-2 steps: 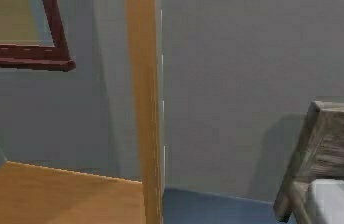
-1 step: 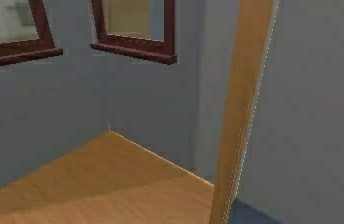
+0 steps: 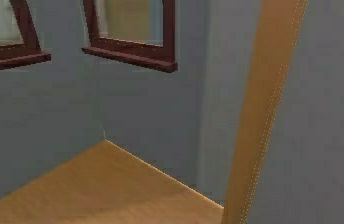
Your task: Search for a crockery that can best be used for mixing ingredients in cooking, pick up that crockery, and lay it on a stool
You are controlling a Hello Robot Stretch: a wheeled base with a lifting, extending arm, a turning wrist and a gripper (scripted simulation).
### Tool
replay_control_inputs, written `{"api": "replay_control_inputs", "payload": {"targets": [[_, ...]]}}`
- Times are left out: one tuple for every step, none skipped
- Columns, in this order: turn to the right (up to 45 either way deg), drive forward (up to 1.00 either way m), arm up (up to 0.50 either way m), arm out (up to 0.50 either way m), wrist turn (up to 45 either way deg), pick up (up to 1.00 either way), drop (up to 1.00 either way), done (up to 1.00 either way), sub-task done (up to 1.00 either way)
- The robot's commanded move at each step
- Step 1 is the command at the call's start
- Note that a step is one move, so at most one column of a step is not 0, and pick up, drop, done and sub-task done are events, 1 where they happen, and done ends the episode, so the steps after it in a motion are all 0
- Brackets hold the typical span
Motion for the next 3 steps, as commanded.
{"api": "replay_control_inputs", "payload": {"targets": [[-42.0, 0.0, 0.0, 0.0, 0.0, 0.0, 0.0, 0.0, 0.0], [0.0, 0.8, 0.0, 0.0, 0.0, 0.0, 0.0, 0.0, 0.0], [-9.0, 0.0, 0.0, 0.0, 0.0, 0.0, 0.0, 0.0, 0.0]]}}
